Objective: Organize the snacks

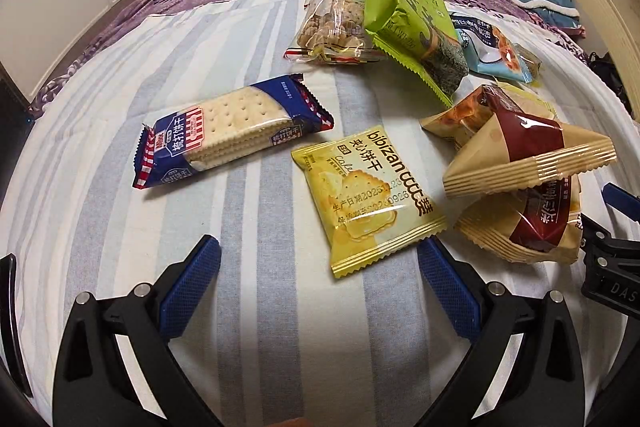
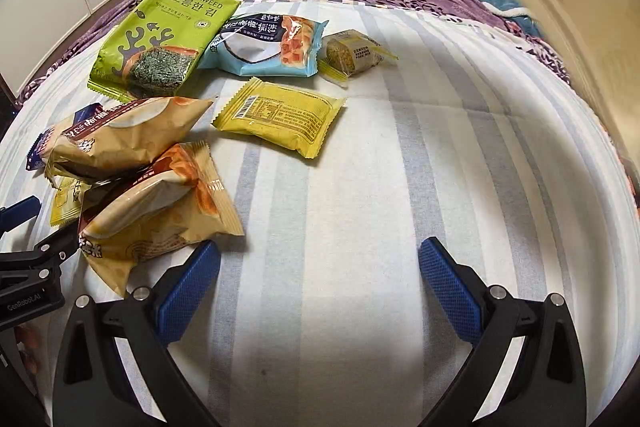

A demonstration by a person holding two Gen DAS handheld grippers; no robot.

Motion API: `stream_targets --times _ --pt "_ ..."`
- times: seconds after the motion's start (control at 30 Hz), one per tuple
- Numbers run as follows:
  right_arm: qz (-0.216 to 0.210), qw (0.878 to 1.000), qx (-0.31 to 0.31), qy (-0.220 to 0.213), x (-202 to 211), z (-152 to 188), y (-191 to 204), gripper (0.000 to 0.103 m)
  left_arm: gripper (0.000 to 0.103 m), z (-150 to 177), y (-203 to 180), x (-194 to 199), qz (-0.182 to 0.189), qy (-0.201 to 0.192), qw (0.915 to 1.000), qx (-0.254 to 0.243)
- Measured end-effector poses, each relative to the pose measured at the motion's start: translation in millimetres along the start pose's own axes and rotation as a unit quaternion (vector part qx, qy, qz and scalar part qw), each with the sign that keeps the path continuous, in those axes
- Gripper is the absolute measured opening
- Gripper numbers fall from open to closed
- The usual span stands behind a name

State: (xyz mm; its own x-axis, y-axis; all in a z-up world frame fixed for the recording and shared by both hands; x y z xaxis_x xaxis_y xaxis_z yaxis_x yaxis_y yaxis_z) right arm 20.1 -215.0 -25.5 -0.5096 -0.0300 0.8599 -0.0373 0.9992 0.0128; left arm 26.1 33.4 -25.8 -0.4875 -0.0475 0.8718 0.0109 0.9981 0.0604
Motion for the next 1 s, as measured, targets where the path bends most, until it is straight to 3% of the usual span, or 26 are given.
stream_targets --times 1.0 --pt "0.0 1.0 -0.001 0.001 -1.6 -0.3 0.6 0.098 0.101 0.0 -0.8 1.5 -0.001 0.0 1.0 0.0"
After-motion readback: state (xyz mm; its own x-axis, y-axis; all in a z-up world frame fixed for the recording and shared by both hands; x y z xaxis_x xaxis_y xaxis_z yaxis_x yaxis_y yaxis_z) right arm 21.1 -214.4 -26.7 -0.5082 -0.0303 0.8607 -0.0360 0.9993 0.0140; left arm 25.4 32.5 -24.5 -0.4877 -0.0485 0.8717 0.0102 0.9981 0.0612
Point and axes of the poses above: each gripper's, at about its wrist camera, not at the fingertips, and x roughly against the way its jaws point, y to its left, z to its underside, the point moved 3 cm from there along -x, roughly the way its jaws point, and after that the axes turned 2 degrees about -z, right-handed, at the moved point
